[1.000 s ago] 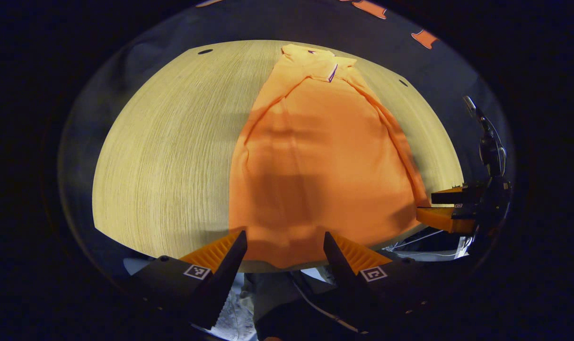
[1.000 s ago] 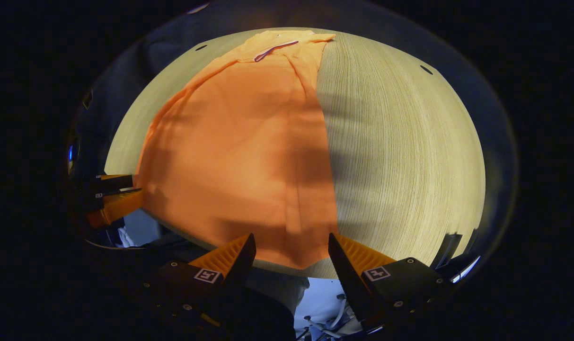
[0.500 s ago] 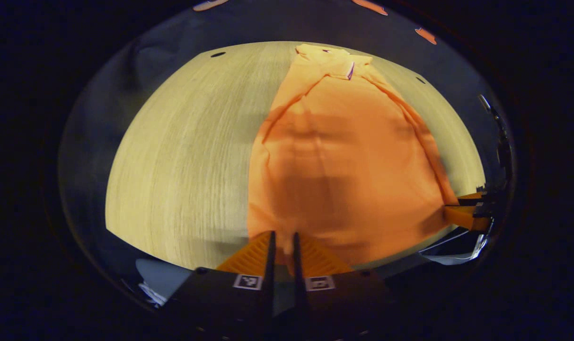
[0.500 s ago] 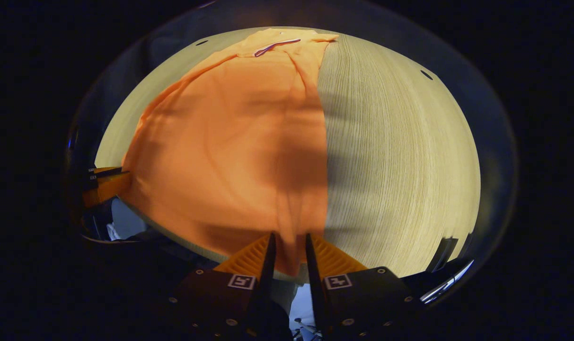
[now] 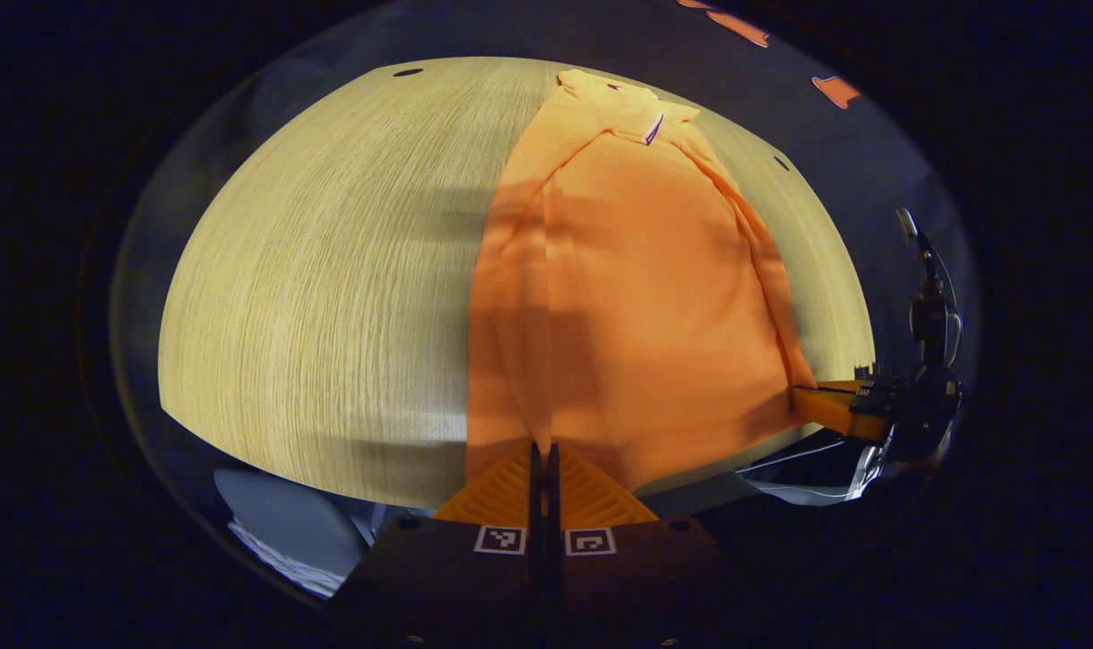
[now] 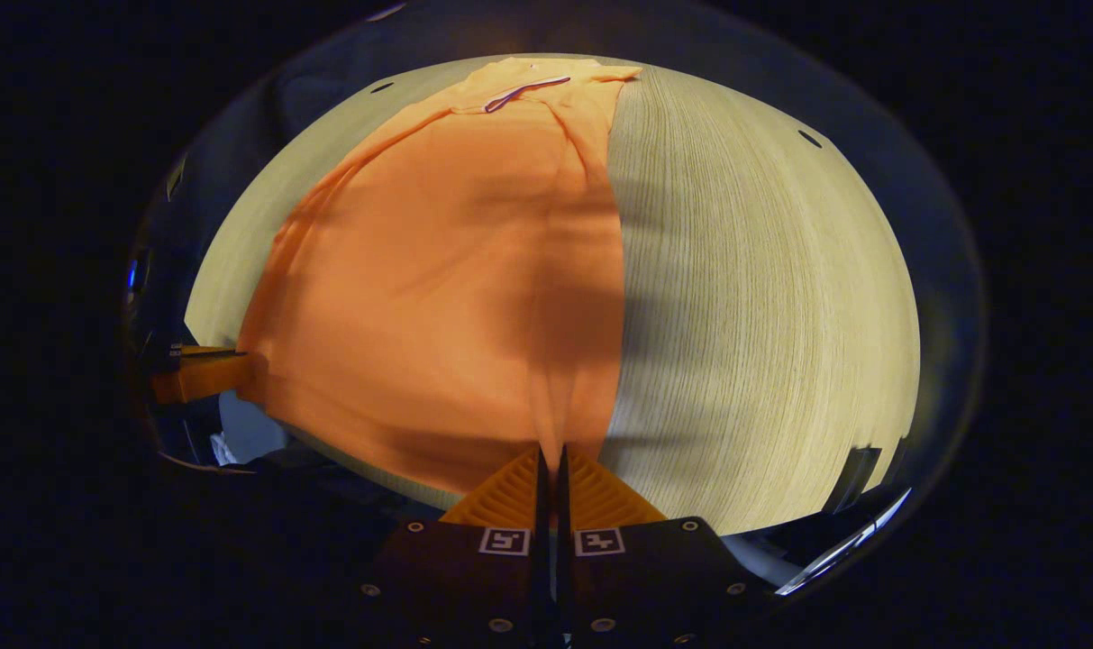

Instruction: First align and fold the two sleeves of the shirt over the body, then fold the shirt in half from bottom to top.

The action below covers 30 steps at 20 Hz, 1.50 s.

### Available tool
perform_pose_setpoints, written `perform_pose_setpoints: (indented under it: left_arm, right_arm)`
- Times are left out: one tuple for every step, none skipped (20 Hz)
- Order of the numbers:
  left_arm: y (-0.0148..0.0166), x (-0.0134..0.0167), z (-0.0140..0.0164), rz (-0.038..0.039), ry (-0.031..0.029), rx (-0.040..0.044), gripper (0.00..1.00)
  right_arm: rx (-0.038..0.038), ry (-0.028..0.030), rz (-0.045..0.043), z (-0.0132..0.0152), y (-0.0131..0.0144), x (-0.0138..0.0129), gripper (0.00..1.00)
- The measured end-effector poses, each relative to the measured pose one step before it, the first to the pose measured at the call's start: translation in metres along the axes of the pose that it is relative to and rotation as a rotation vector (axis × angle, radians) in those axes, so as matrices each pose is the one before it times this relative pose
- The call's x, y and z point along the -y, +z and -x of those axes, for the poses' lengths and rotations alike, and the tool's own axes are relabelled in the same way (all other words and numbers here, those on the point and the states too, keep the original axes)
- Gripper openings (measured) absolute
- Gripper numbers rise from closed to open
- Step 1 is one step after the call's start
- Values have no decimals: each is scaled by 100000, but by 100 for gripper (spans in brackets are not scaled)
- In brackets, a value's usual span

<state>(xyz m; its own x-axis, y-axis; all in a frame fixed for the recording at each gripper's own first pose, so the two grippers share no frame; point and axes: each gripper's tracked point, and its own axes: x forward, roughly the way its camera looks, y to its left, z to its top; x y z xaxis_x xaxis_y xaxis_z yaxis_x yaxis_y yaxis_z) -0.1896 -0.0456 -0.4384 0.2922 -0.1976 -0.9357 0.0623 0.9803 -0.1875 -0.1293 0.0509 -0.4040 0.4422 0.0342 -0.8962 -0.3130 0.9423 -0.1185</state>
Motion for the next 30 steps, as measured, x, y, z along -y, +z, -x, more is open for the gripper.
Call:
perform_pose_setpoints:
  left_arm:
    - [36,-194,31,854,1120,-344,1]
    - [235,126,130,940,-318,418,0]
    - [286,402,271,32,-599,74,1]
    - [465,326,325,-540,-258,836,1]
    - [712,363,409,-549,-367,1172,1]
    - [663,447,489,157,-801,838,1]
    - [762,704,438,767,-1755,1209,1]
    - [929,552,632,615,-1378,1508,2]
    - [924,491,543,-273,-1348,1645,1]
    - [646,371,365,-396,-421,971,1]
    - [595,414,469,90,-1335,849,1]
    - [652,342,372,340,-1055,810,1]
    - [723,197,318,2,-783,1102,1]
    - [496,-103,-159,-663,417,275,1]
    - [-80,-145,-166,-878,592,-709,1]
    - [-346,-147,-215,122,-76,-1087,1]
    - [-1263,72,-273,233,-1194,-4068,1]
    - [-1384,207,-25,2011,-1461,-3452,1]
    - [-768,96,-241,2702,-38,-943,1]
    - [-849,411,-517,1013,-861,-1954,0]
    - [-578,246,-203,114,866,-1638,34]
    - [-44,7,-544,-491,1916,-183,67]
    - [-73,773,-667,315,1054,923,100]
    - [428,86,652,216,1401,1868,100]
    - [332,-118,-786,483,3041,1478,98]
    - [13,-180,-779,1064,1761,338,98]
    - [-255,-14,-1045,1917,2354,-674,100]
    - [-354,107,-1289,1478,1008,-867,98]
    - [-555,-56,-1100,428,2109,-402,98]
    - [174,-780,-24,-2600,6930,2100,98]
  right_arm:
    - [-276,760,-1281,-16,5,-14,4]
    - [254,851,-1968,-33,25,48,4]
    - [-186,935,-2514,124,13,55,4]
    - [518,571,-2372,202,90,57,4]
    - [38,1034,-933,552,237,-89,4]
    - [1080,791,-314,657,525,-80,4]
    - [1912,286,-79,686,835,17,4]
    - [1618,37,589,852,882,21,4]
    - [1443,178,817,728,1035,-52,4]
    - [1657,92,271,652,1029,44,4]
    - [2020,818,-428,676,1007,-120,4]
    - [1716,791,-441,666,999,-116,4]
    - [1163,519,11,318,899,-221,4]
    - [1315,-359,597,360,800,183,4]
    - [77,32,1581,7,304,-48,4]
    - [420,-746,637,-124,-35,65,4]
    - [-2104,-443,1118,-254,-511,66,4]
    - [-1936,449,-121,-252,-922,-56,4]
    - [-1358,1288,-758,-235,-760,-325,4]
    - [-1168,242,-273,-114,-644,23,4]
    - [-359,-402,1,-25,-340,247,4]
    - [-304,-49,-41,60,-397,275,4]
    - [-144,148,-255,-42,-288,116,4]
    - [-113,247,-172,50,-249,237,4]
    - [-108,236,-338,-8,-205,216,4]
    - [39,486,-482,74,-187,243,4]
    - [-106,428,-524,-35,-172,229,4]
    - [-723,313,-152,19,-345,259,4]
    - [-241,9,-55,28,-163,270,4]
    - [-128,-191,414,26,-48,351,4]
